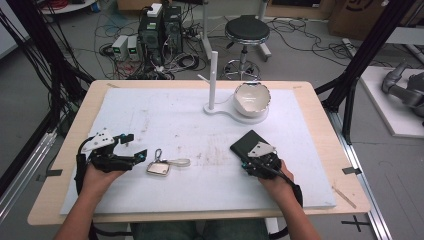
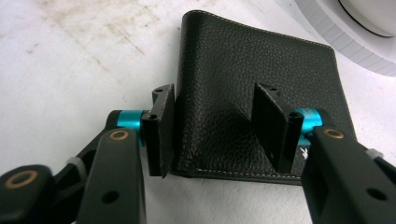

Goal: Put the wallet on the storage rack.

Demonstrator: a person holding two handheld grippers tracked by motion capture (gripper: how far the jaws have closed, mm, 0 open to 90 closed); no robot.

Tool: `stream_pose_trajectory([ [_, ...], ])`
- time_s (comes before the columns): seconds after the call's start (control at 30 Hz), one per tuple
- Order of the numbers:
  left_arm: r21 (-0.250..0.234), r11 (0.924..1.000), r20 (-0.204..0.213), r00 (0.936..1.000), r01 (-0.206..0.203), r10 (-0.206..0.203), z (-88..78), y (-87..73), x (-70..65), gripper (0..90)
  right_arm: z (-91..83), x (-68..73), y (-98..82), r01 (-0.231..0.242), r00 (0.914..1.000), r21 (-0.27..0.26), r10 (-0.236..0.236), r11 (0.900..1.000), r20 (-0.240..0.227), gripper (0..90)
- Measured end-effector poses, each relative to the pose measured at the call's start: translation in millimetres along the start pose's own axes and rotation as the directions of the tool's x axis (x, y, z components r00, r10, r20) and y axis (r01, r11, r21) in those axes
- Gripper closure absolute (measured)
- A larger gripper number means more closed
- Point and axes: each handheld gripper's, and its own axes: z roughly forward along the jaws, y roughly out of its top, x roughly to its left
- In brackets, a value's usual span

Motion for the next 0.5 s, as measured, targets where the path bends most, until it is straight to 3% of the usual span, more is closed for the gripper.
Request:
stream_pose_trajectory([
  [0.1, 0.002, 1.0, 0.004, 1.0, -0.005, 0.005, 0.6, 0.2, -1.2, 16.1, -1.6, 14.7, 1.3, 0.08, 0.995, 0.008, -0.08, 0.997, 0.059, 67.2],
  [0.13, 0.002, 1.0, 0.004, 1.0, -0.005, 0.005, 0.6, 0.2, -1.2, 16.0, -1.6, 14.7, 1.3, 0.08, 0.995, 0.008, -0.08, 0.997, 0.059, 67.2],
  [0.23, 0.004, 1.0, 0.006, 0.9999, -0.008, 0.008, 0.6, 0.4, -2.3, 16.1, -4.1, 22.5, 2.7, 0.134, 0.9849, 0.014, -0.135, 0.991, 0.109, 80.1],
  [0.5, 0.004, 1.0, 0.008, 1.0, -0.005, 0.004, 0.7, -0.4, -1.5, 16.1, -6.2, 17.2, 3.0, 0.096, 0.9926, 0.0, -0.096, 0.995, 0.075, 84.4],
])
